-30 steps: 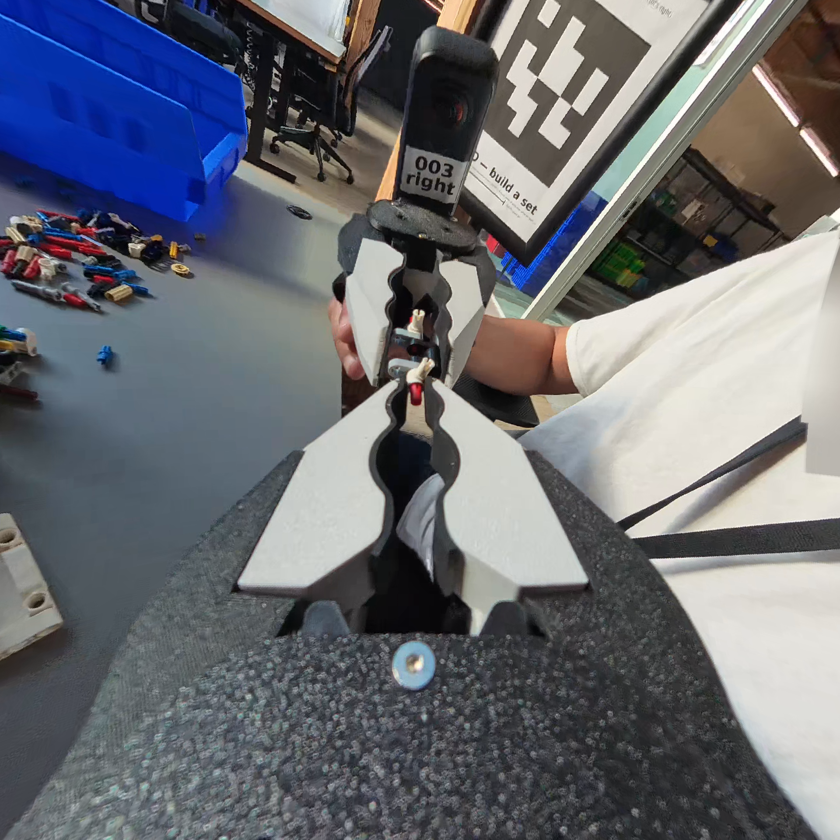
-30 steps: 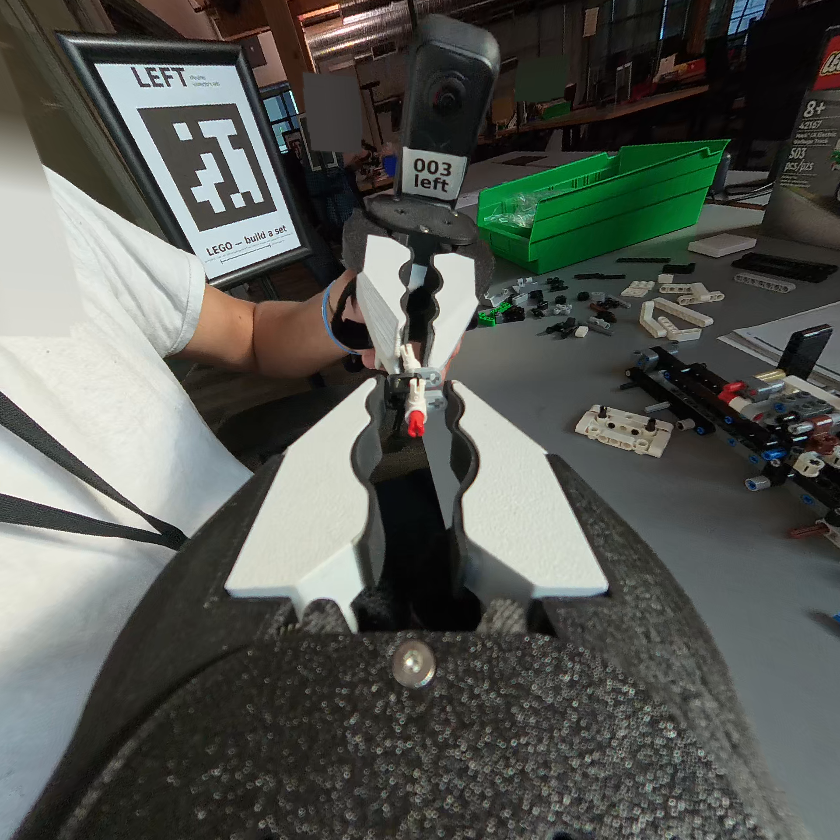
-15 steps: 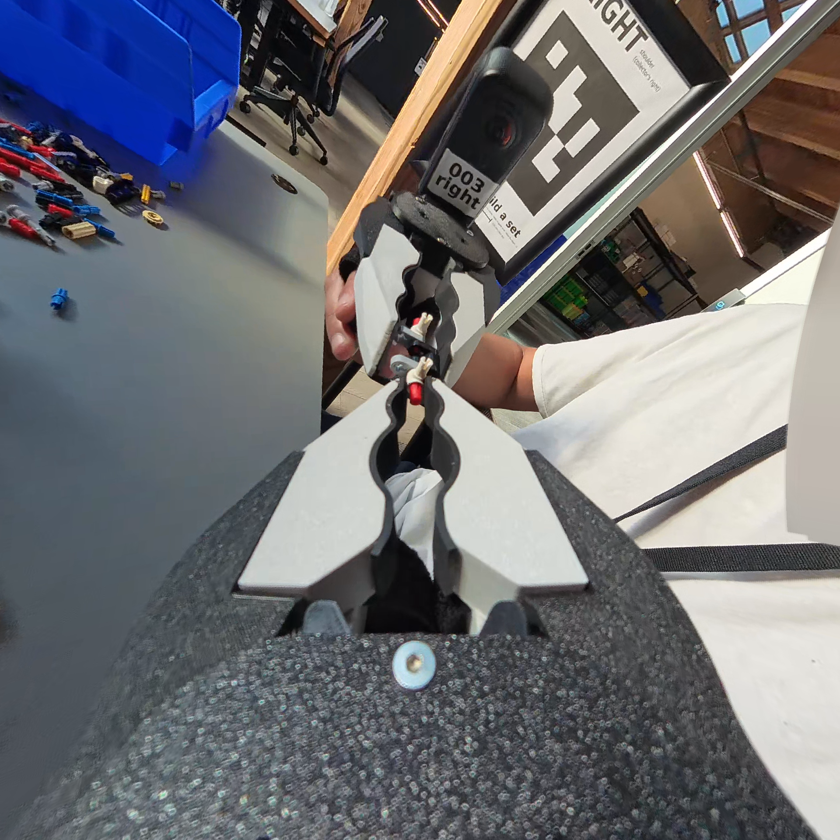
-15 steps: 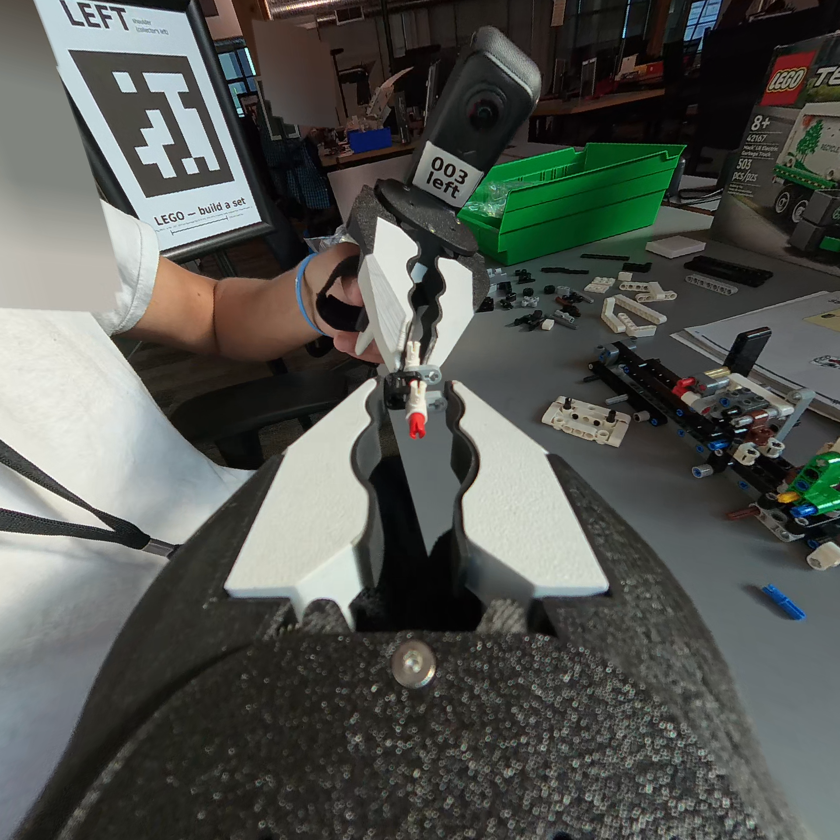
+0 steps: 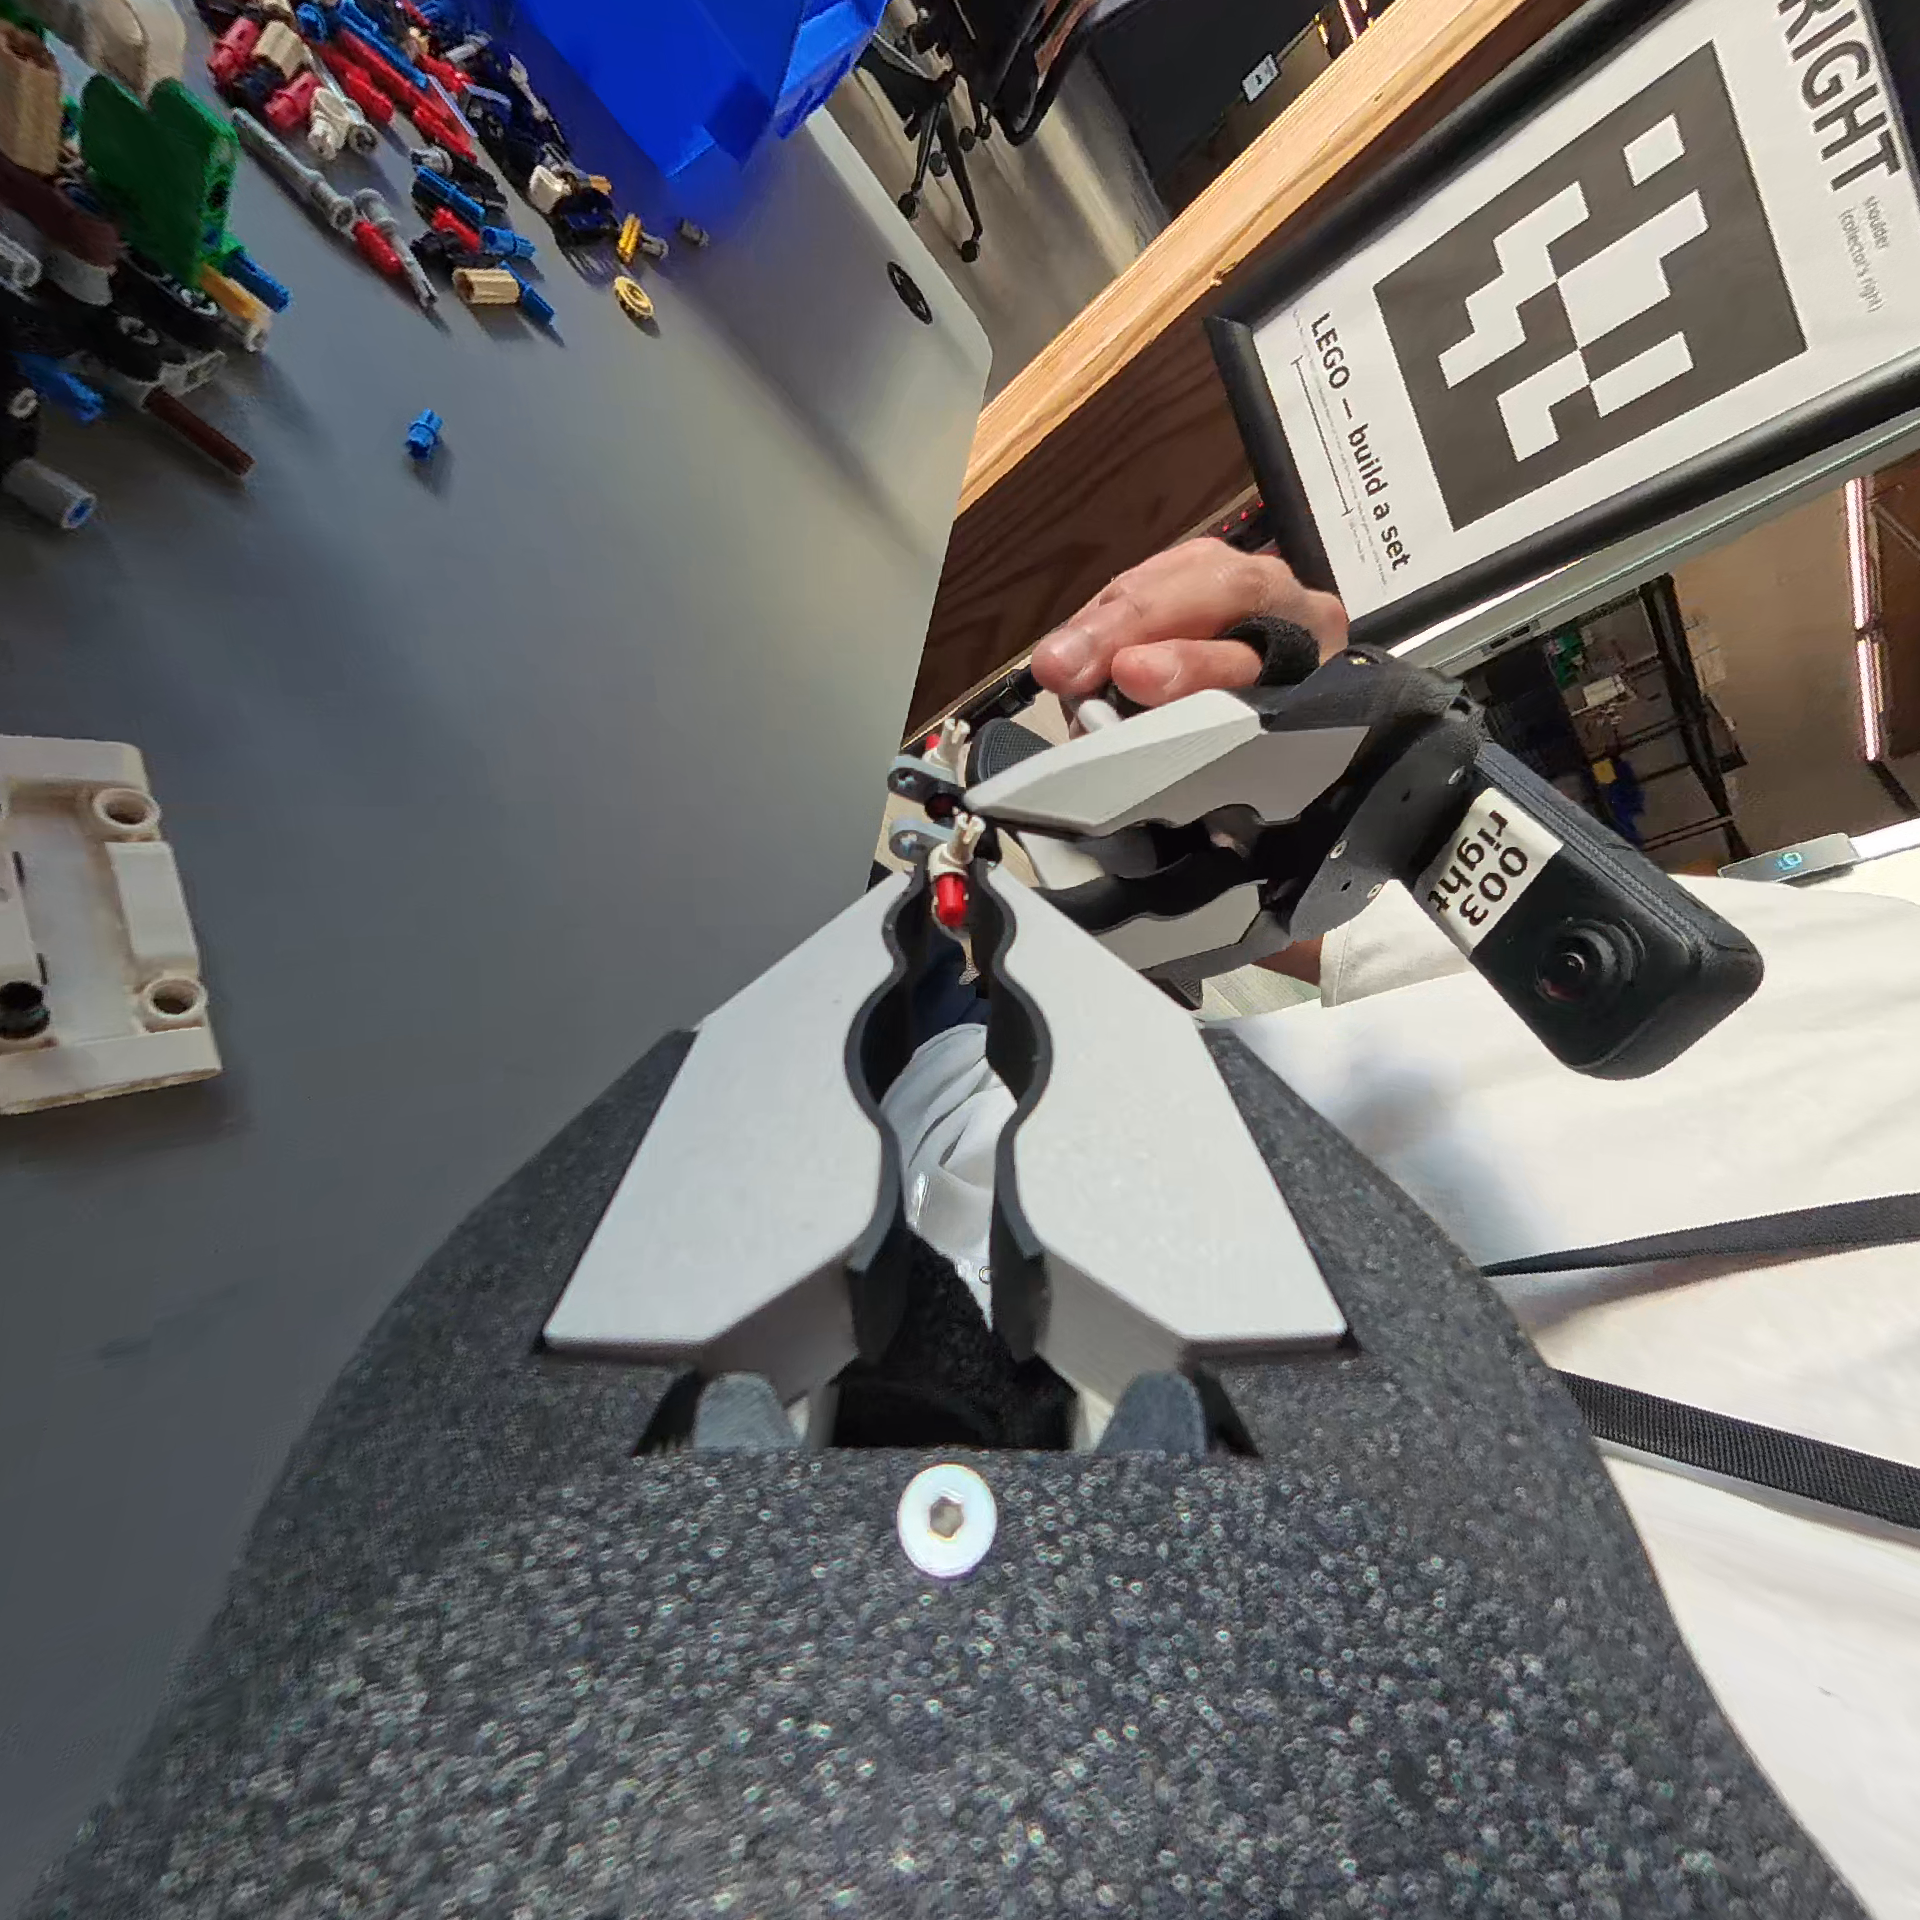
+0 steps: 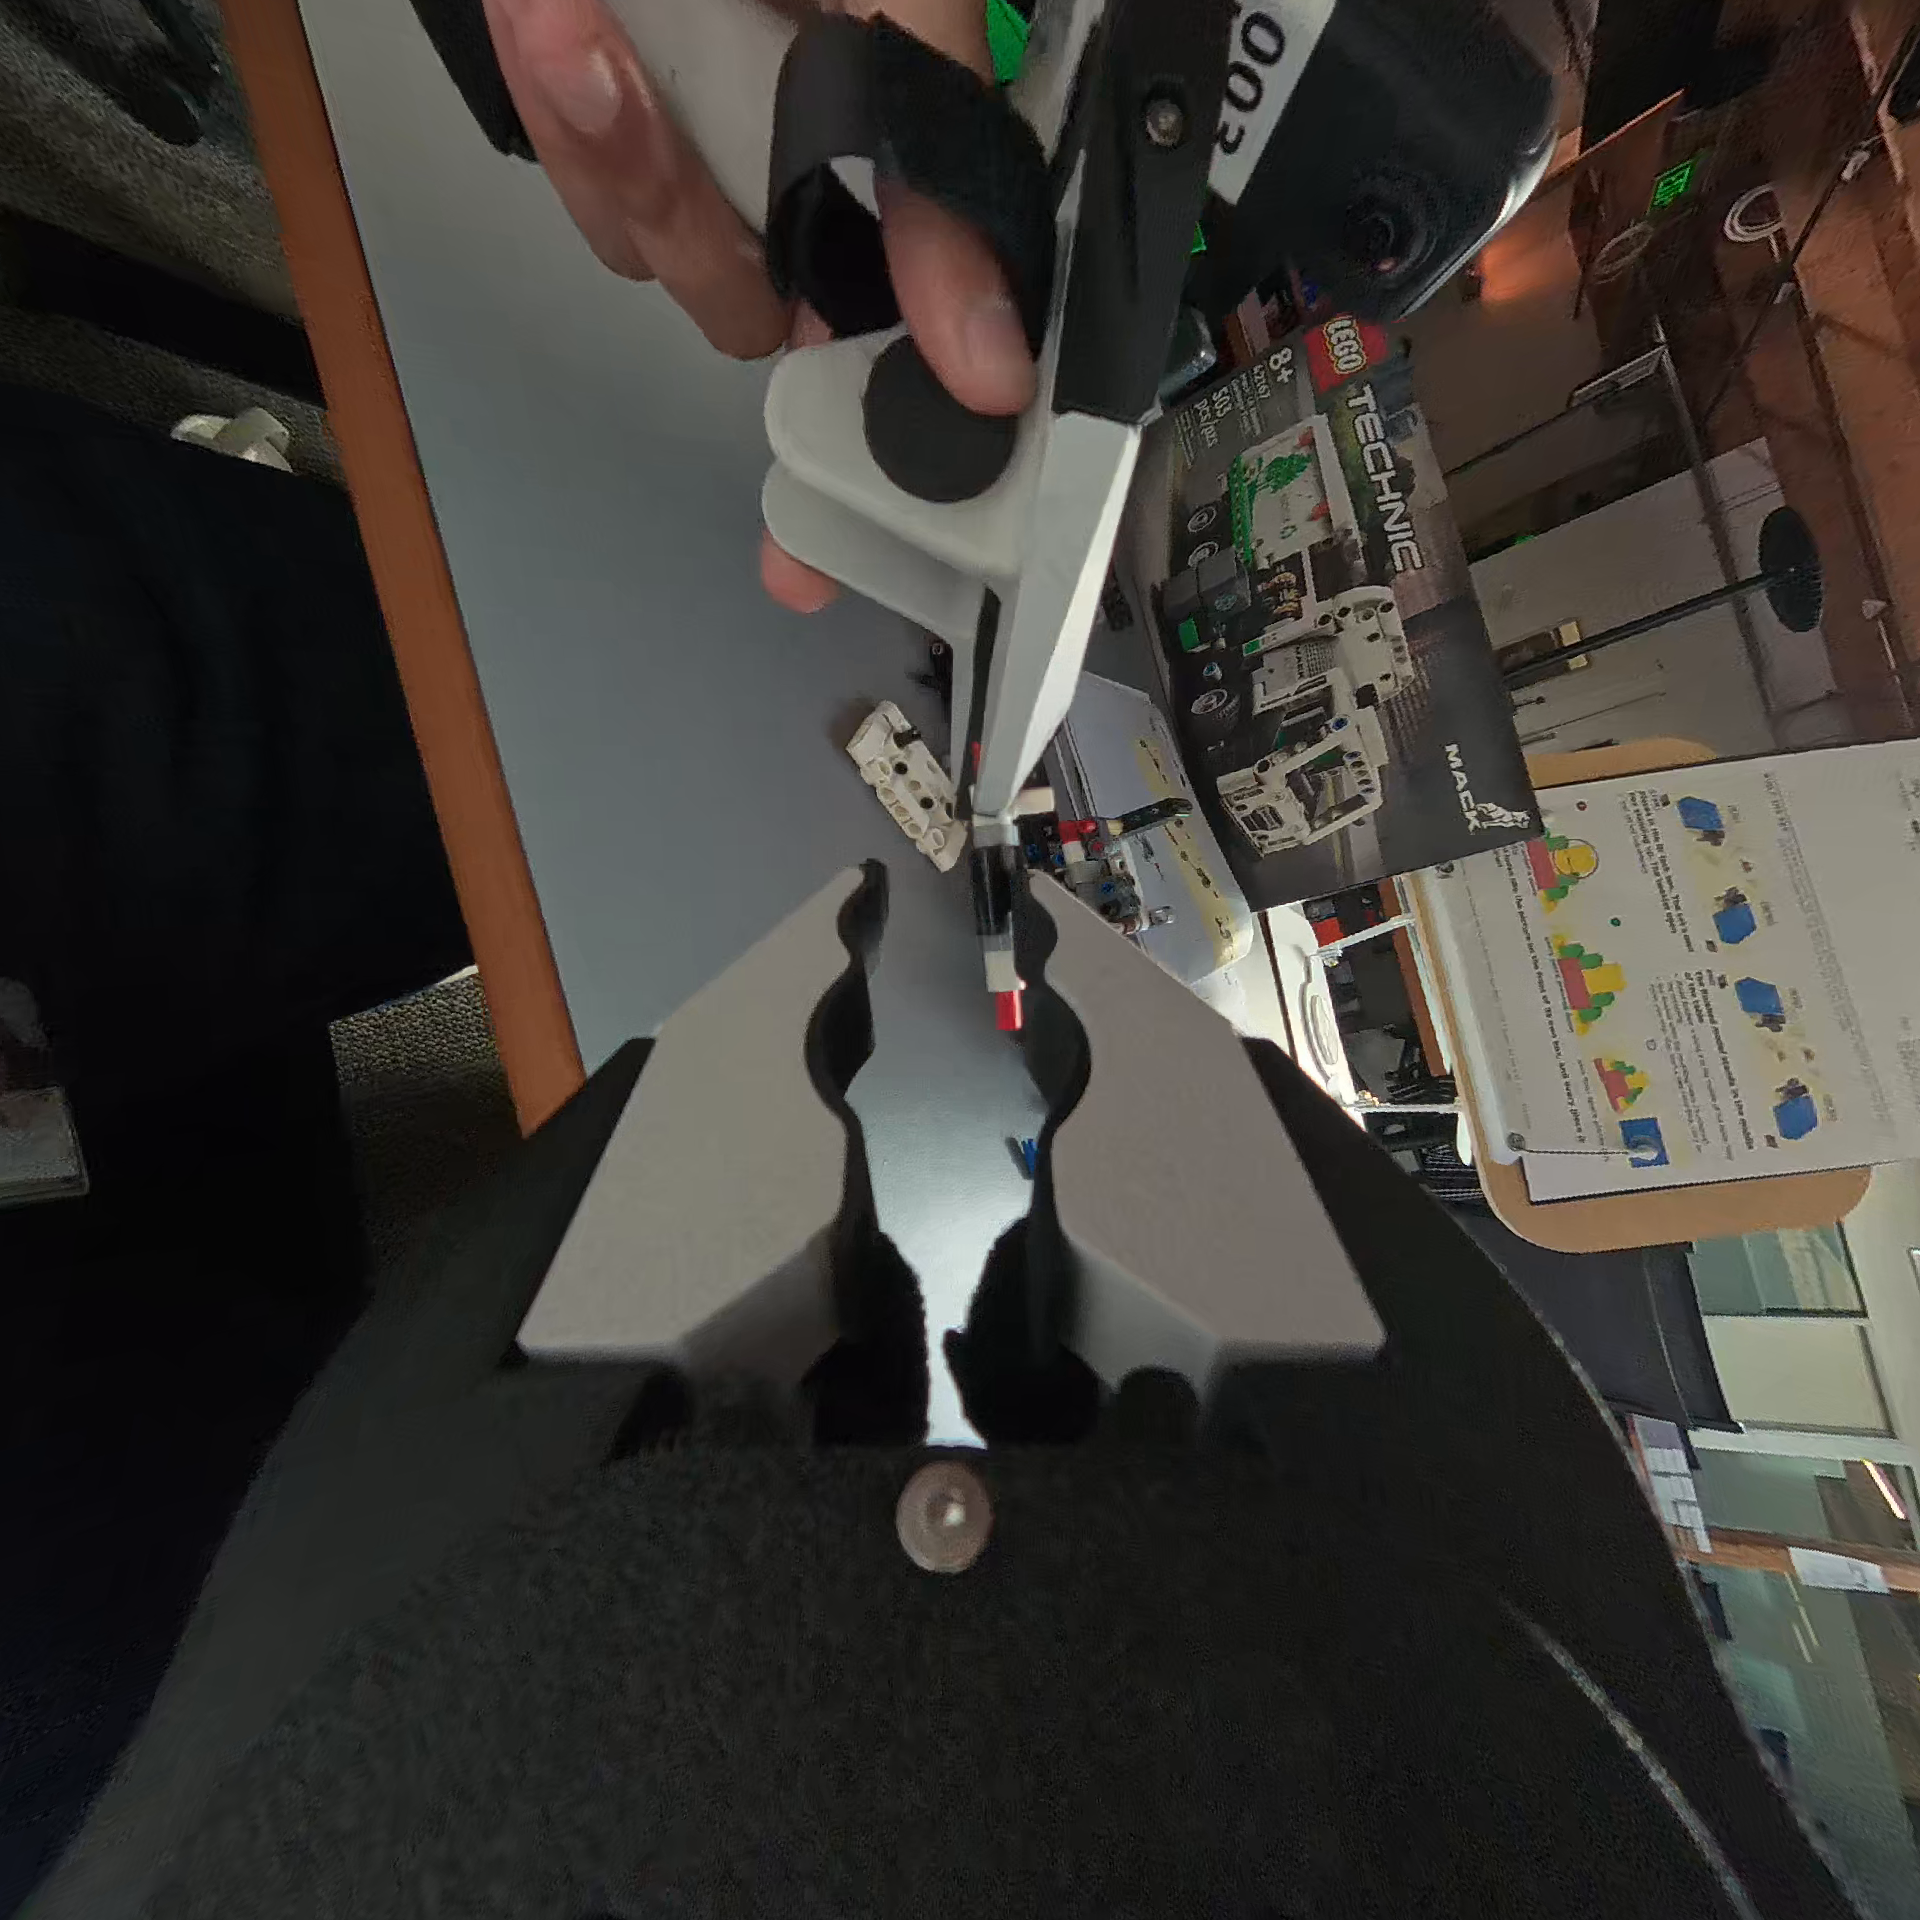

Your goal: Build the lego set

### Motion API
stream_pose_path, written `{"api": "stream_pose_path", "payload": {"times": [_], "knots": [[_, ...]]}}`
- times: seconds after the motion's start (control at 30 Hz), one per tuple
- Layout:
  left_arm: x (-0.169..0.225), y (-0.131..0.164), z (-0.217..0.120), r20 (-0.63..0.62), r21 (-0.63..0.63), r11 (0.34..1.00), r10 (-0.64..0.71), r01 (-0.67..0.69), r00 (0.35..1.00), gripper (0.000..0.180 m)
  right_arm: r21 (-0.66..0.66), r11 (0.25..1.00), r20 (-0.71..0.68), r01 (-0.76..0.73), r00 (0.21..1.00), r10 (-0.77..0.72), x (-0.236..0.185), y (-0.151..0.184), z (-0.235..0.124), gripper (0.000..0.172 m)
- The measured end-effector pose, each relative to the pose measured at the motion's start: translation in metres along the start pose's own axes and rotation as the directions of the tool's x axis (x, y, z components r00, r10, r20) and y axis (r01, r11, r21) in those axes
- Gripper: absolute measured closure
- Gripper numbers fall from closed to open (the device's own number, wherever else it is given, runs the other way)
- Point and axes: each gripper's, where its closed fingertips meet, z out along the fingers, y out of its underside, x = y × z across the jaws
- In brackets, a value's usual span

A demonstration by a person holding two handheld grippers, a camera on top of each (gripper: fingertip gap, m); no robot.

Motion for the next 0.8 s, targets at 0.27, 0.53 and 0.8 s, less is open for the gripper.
{"api": "stream_pose_path", "payload": {"times": [0.27, 0.53, 0.8], "knots": [[0.0, 0.002, 0.004, 0.069, -0.008, 0.986, 0.166, -0.165, 0.984, 0.173, -0.052, 0.997, -0.086, 0.048, 0.995, -0.053, 0.007, 0.01, 0.003, 0.166], [-0.104, -0.001, -0.057, 0.53, -0.296, 0.816, 0.573, -0.497, 0.625, 0.141, 0.033, 0.855, 0.167, -0.517, 0.847, 0.505, 0.018, 0.031, 0.009, 0.165], [-0.132, 0.0, -0.039, 0.533, -0.257, 0.877, 0.48, -0.407, 0.697, 0.138, -0.053, 0.271, 0.55, -0.961, 0.198, 0.812, 0.022, 0.023, 0.009, 0.166]]}}
